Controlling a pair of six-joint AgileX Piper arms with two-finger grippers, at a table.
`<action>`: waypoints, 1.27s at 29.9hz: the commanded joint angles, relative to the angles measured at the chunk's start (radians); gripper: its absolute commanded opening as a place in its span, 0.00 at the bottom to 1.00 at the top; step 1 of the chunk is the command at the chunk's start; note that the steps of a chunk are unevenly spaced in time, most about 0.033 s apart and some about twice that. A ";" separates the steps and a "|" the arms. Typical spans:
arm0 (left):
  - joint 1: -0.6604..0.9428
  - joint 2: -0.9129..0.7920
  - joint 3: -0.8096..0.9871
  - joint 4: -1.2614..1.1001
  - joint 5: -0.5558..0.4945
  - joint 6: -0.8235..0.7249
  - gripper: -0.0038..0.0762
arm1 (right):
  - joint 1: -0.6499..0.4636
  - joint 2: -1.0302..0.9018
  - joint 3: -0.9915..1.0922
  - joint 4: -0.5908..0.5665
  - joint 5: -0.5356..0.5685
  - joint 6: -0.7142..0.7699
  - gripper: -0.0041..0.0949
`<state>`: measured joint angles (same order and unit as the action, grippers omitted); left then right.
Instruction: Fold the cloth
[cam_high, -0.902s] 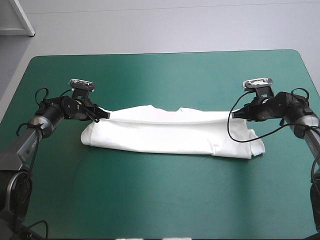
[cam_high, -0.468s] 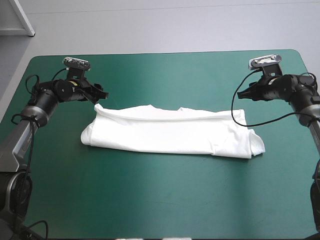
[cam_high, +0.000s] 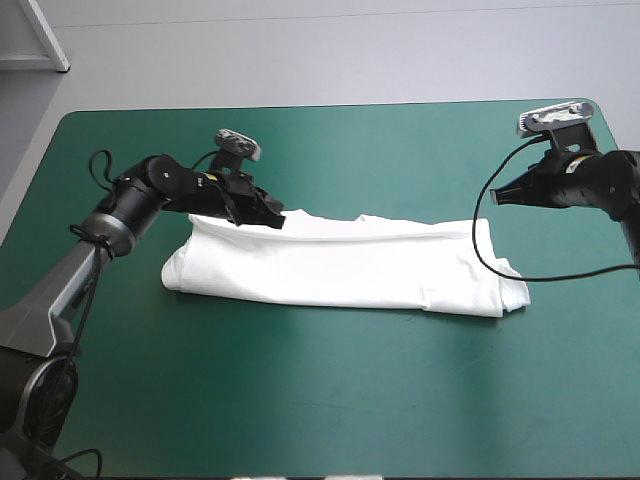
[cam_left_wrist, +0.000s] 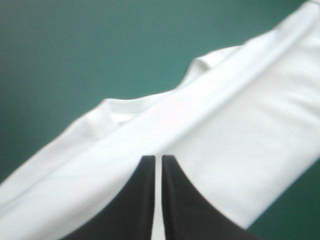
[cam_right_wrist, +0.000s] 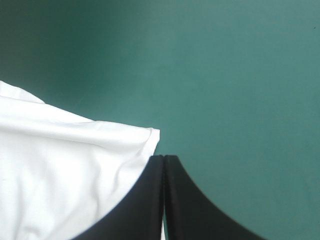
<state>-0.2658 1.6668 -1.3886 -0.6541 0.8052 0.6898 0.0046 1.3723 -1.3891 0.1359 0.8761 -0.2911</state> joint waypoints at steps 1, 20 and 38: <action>-0.105 -0.032 -0.009 -0.080 -0.022 0.020 0.07 | -0.007 -0.121 0.011 0.014 -0.025 0.024 0.03; -0.223 0.231 -0.007 -0.080 -0.048 0.003 0.07 | -0.007 -0.253 0.400 0.021 -0.167 0.134 0.04; -0.223 0.273 -0.007 -0.066 -0.019 0.003 0.07 | -0.007 0.036 0.452 0.064 -0.232 0.100 0.89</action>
<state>-0.4819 1.9615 -1.3822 -0.7159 0.7675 0.6982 0.0038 1.3917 -0.9158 0.1604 0.7083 -0.1553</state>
